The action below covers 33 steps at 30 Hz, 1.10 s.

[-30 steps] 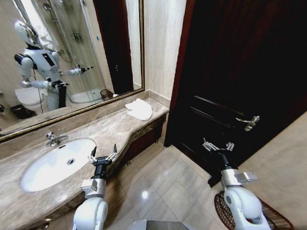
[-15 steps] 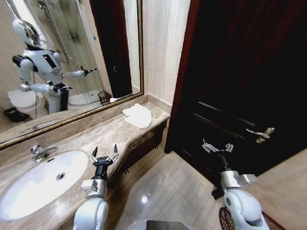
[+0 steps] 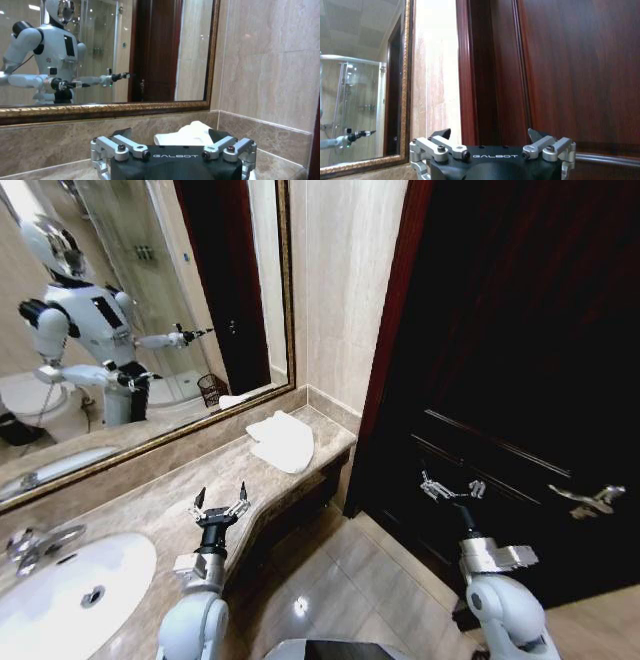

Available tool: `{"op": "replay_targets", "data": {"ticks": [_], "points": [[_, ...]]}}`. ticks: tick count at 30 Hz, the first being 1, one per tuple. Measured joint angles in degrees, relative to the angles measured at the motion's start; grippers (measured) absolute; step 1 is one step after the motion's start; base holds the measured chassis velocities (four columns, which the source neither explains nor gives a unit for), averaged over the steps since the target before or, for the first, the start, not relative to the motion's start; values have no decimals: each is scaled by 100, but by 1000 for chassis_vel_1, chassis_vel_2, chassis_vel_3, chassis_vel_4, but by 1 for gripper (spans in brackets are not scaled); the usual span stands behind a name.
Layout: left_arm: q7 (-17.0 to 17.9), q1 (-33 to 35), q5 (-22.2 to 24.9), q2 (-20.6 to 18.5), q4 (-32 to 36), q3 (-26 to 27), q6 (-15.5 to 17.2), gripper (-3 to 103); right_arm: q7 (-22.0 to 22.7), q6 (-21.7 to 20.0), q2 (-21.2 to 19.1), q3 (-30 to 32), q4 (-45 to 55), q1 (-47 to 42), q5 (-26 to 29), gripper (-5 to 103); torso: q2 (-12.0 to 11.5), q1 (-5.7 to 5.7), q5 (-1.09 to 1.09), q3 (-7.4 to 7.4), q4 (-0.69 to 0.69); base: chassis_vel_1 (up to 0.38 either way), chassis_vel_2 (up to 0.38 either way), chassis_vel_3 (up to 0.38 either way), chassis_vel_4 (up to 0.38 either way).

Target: Discard the used towel into the hamper.

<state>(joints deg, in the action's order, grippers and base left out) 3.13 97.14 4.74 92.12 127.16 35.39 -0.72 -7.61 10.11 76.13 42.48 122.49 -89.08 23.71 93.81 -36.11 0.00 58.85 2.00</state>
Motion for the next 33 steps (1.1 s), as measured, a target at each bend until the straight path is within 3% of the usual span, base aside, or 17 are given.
{"op": "replay_targets", "data": {"ticks": [6, 16, 23, 29, 33], "points": [[3, -135, 80, 2, -137, 21, 63, 100, -32, 181, 30, 8, -70, -19, -48, 100, -2, -8, 0, 2, 0, -110, 128, 119, -109], [63, -413, 385, 1, -423, 129, 230, 100, -41, 72, -22, 22, -64, -7, -84, 100, 1, 1, -1, 0, 1, -25, 25, 14, 0], [139, -1018, 807, -40, -823, 182, 528, 100, -19, 116, -79, 50, -105, 2, -191, 100, 0, -2, -2, 1, 0, 0, 0, 0, 0], [260, -1783, 1419, -624, -1287, 57, 970, 100, 38, 181, -141, 126, -128, -94, -311, 100, 0, -3, -1, 1, 0, 0, 0, 0, 0], [387, -2136, 1575, -673, -1471, -118, 1274, 100, 88, 191, -151, 107, -110, -108, -408, 100, 0, -3, -1, 1, 0, 0, 0, 0, 0]]}}
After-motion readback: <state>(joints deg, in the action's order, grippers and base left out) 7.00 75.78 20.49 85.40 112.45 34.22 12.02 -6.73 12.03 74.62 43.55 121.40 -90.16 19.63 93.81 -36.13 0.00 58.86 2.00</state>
